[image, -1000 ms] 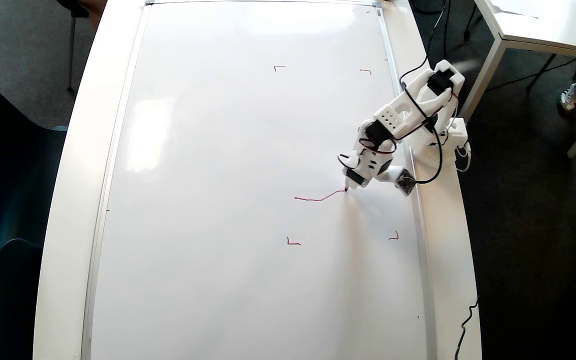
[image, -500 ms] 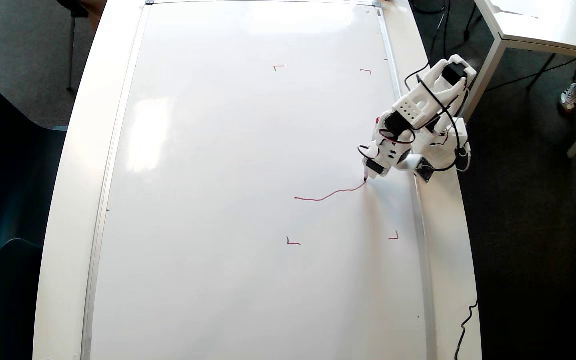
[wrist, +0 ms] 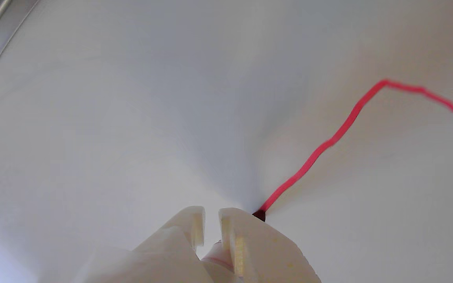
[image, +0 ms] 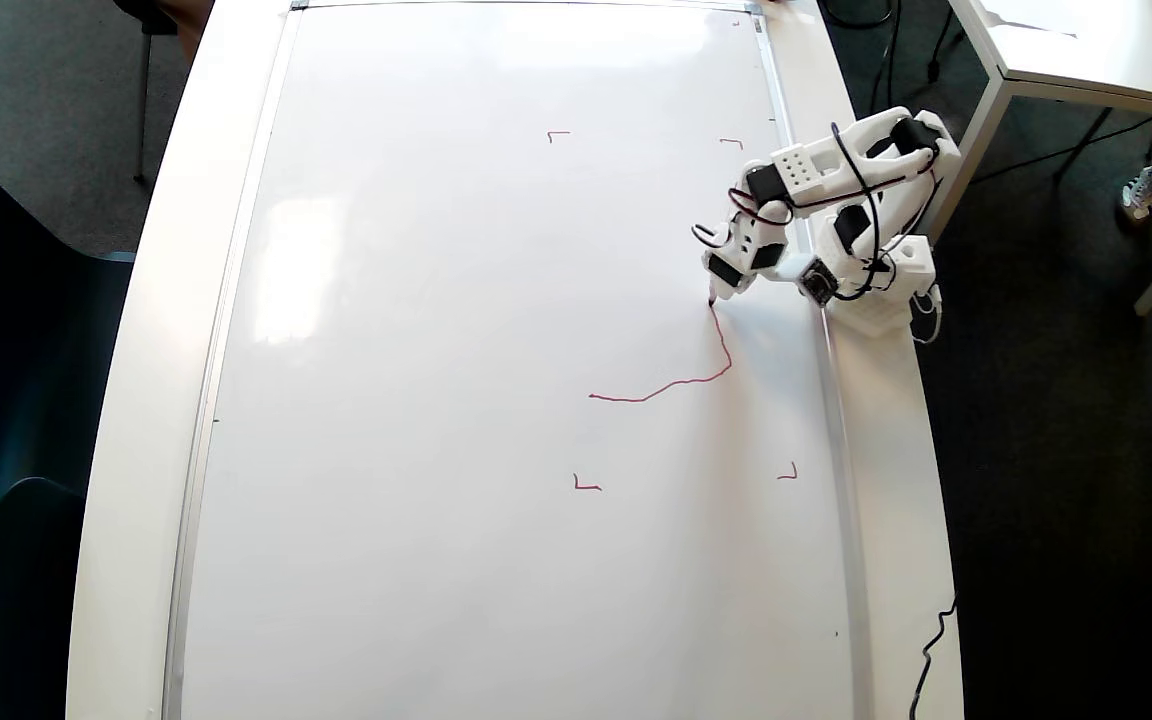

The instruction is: Draw on a whiteboard a robot head using a pen attached to the gripper

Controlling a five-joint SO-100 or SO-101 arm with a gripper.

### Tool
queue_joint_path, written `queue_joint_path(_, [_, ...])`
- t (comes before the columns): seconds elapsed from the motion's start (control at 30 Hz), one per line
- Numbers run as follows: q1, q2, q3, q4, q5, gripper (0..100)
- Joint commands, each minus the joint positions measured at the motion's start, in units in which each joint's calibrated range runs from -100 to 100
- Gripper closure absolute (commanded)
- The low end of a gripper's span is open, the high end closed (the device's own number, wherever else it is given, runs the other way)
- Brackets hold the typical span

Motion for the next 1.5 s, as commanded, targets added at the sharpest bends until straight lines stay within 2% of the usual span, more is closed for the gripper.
queue_joint_path(0.0, [8.1, 0.4, 1.0, 0.7, 3.8, 99])
queue_joint_path(0.43, [31.5, 0.6, 0.2, 0.7, 15.7, 99])
queue_joint_path(0.6, [36.5, 2.0, -0.9, -0.2, 18.7, 99])
queue_joint_path(1.03, [36.6, 18.0, -18.7, -0.1, 18.2, 99])
queue_joint_path(1.47, [30.4, 32.8, -40.6, 0.0, 13.5, 99])
